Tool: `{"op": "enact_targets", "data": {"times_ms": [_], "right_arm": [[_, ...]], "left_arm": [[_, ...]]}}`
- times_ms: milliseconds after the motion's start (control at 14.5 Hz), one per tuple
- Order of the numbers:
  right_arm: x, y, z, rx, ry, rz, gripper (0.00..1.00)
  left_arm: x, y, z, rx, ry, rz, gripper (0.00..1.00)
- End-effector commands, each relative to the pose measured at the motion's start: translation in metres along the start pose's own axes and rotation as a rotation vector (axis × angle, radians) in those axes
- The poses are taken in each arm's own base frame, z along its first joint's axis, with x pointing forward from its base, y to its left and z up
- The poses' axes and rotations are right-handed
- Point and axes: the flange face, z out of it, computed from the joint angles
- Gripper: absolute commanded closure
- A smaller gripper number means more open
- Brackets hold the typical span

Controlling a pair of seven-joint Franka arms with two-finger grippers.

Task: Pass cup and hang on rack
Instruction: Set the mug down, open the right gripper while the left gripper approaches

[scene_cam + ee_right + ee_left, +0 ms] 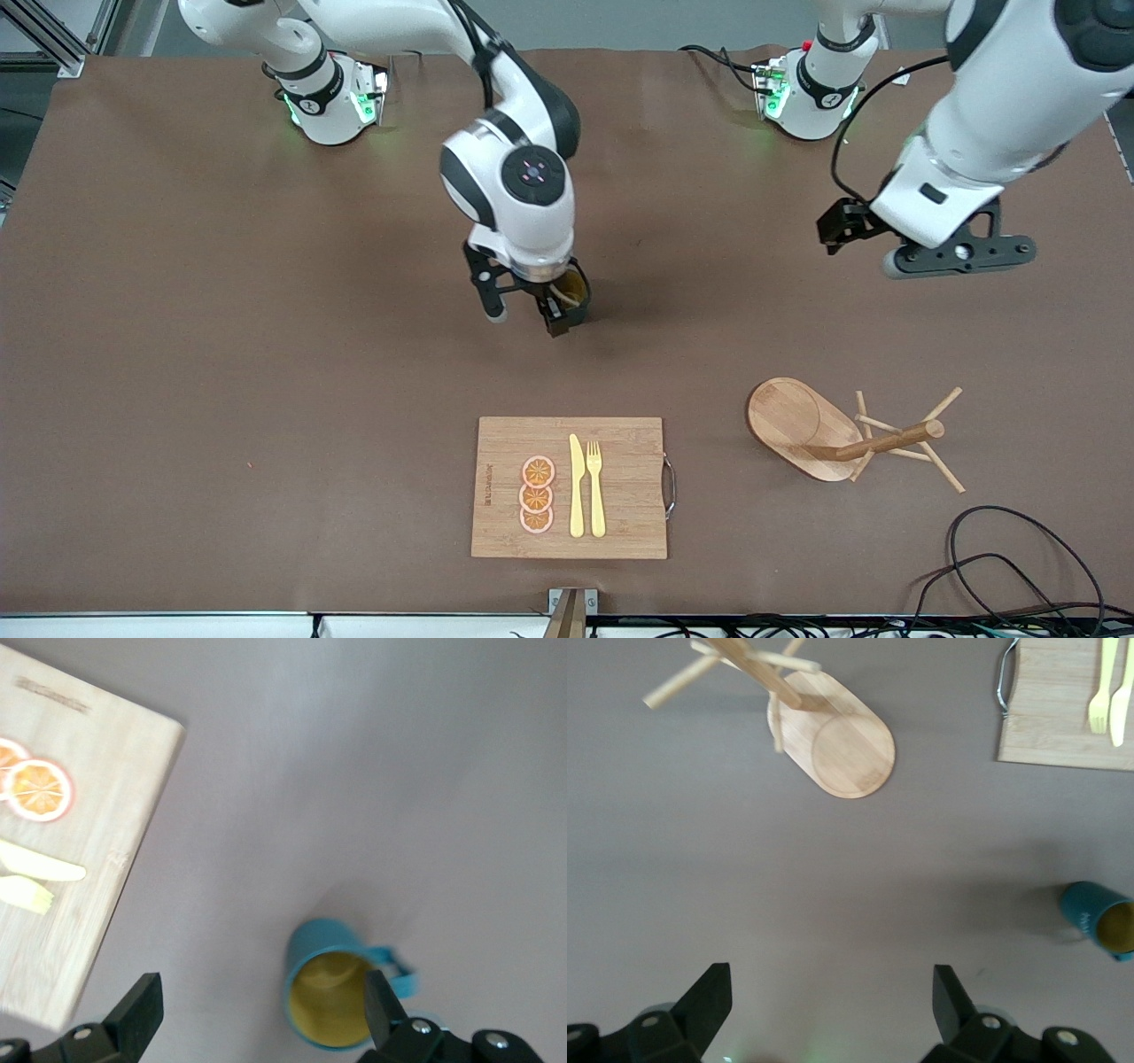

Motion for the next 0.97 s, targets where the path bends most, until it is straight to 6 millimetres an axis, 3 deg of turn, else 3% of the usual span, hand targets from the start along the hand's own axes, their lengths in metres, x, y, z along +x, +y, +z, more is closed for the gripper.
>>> {"op": "enact_targets", "data": {"times_ms": [0,207,414,552,690,897], "right_arm": [[0.049,0.031,-0.073,-0.023,-0.004,-0.200,0.00],[0.095,0.059,-0.123,-0.048,0.153,-0.540,0.00],[0.167,0.077,-0.164,-0.039,0.168,-0.743,0.00],[0.218,0.088,-0.185,-0.035,0.171,-0.871,0.00],[0.273,0.102,-0.198,-0.056,0.165,-0.966,0.00],[0.347,0.130,-0.214,-0.054,0.156,-0.996,0.00]], "left_arm": [[-0.020,0.048,0.013,-0.004,0.029,-0.077,0.00],[-0.048,0.117,0.044,-0.011,0.082,-0.100,0.00],[-0.084,0.192,0.079,0.033,0.126,-0.162,0.00],[-0.113,0.237,0.107,0.072,0.163,-0.179,0.00],[-0.148,0.282,0.147,0.143,0.244,-0.187,0.00],[-0.202,0.333,0.198,0.177,0.350,-0.239,0.00]]}}
